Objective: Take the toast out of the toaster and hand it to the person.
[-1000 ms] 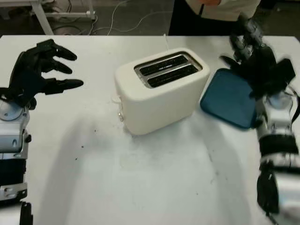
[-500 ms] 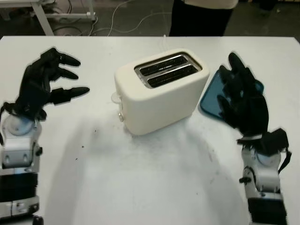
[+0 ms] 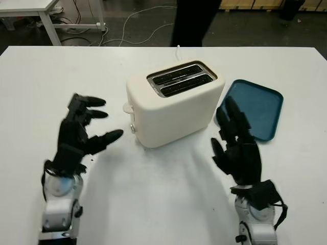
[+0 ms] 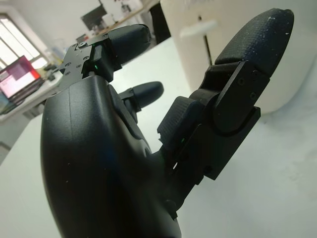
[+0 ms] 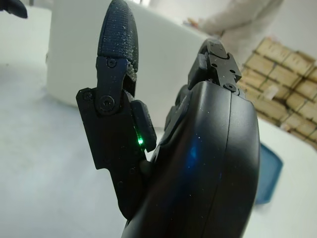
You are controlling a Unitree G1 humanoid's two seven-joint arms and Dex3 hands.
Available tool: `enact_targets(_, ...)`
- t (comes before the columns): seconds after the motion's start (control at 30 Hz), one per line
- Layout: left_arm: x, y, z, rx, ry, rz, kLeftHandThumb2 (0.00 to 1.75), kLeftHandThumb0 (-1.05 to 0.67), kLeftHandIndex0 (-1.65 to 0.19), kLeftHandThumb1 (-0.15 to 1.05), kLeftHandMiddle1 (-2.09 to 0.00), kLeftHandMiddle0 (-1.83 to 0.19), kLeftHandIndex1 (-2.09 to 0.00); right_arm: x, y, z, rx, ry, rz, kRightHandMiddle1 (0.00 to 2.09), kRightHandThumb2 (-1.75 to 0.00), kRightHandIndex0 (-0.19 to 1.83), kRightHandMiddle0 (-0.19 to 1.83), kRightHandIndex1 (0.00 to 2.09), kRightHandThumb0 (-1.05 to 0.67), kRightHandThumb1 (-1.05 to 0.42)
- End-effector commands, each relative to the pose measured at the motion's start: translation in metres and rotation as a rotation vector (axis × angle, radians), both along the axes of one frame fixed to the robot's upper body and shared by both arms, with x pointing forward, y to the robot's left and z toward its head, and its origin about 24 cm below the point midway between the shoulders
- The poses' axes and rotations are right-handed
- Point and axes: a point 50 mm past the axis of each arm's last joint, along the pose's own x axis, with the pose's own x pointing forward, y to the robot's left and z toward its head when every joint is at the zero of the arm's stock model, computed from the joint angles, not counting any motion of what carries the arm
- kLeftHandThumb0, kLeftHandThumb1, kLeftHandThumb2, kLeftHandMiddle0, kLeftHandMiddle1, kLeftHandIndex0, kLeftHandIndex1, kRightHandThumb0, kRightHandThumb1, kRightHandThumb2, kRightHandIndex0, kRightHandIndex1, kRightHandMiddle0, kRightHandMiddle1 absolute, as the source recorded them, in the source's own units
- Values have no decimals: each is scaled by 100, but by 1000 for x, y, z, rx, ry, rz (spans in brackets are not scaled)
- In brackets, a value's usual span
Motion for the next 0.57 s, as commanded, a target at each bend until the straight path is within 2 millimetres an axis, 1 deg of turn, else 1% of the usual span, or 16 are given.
enact_targets(0.0, -1, -1, -8, -3, 18, -2, 1, -105, -1, 70, -171, 0, -165, 0, 1, -2, 17, -6, -9, 0, -53, 0, 2, 0, -80, -92)
enact_targets(0.17, 2, -3, -17, -20, 43, -13, 1, -105, 0, 69, -172, 0, -164, 2, 1, -4, 25, 1, -13, 0, -52, 0, 1, 0, -80, -92)
enact_targets(0.53, 2, -2, -15, -16, 26, -5, 1, -105, 0, 70, -173, 0, -164, 3, -2, -3, 32, 1, -25, 1, -50, 2, 3, 1, -81, -92)
